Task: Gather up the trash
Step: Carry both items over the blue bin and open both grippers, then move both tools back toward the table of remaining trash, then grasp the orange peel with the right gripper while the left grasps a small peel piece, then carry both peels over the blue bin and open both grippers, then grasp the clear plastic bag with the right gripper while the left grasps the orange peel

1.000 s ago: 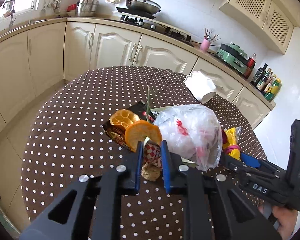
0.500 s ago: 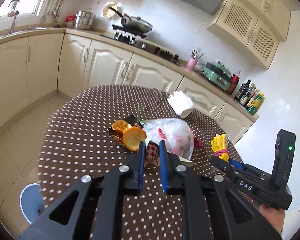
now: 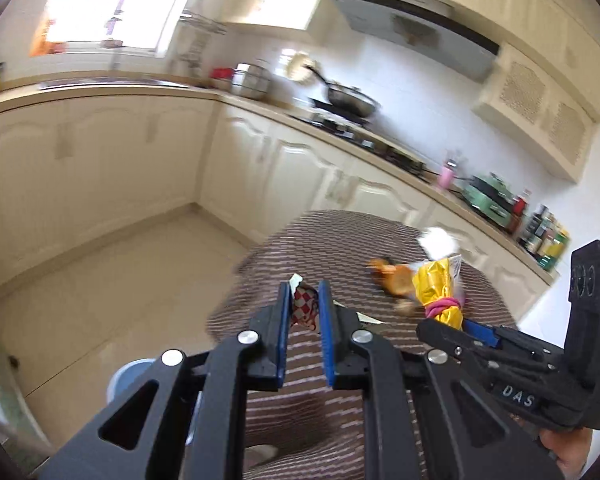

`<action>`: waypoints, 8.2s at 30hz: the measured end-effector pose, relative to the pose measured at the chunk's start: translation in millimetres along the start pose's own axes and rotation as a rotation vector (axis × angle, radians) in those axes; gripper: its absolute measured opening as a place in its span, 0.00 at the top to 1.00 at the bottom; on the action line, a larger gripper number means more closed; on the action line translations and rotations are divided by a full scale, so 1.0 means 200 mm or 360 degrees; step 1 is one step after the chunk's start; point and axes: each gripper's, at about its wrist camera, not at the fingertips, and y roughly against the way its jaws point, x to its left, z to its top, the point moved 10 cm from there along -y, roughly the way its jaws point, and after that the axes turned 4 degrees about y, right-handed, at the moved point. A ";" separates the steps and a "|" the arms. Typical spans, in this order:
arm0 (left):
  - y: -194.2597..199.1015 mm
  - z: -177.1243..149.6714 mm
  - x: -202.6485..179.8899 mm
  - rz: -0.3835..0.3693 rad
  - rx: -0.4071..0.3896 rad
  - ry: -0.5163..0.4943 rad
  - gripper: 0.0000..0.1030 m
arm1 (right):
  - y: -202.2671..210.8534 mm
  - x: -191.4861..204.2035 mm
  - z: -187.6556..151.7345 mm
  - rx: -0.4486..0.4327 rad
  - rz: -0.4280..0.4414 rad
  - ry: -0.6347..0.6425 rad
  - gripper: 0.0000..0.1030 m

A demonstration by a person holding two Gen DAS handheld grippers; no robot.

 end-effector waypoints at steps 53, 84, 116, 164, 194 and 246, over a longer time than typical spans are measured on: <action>-0.35 -0.53 1.35 0.0542 0.0342 0.0446 0.53 | -1.26 0.80 -0.54 0.0580 0.0188 0.0311 0.60; -0.05 -0.11 0.36 0.0152 0.0104 0.0028 0.48 | -0.25 0.27 0.05 -0.0102 -0.0224 0.0287 0.39; -0.98 -0.41 -0.85 -0.0129 0.0645 -0.0458 0.64 | 0.13 -1.06 -0.18 -0.0044 -0.0626 -0.0250 0.35; -0.25 0.02 0.31 0.0074 0.0146 0.0032 0.80 | -0.35 0.14 0.20 -0.0022 -0.0115 0.0439 0.88; -0.43 -0.31 1.17 0.0413 0.0362 0.0366 0.44 | -1.15 0.71 -0.33 0.0448 0.0157 0.0551 0.87; -0.42 -0.11 -0.42 -0.0105 0.0292 -0.0204 0.40 | 0.08 -0.70 0.03 -0.0127 -0.0575 -0.0048 0.48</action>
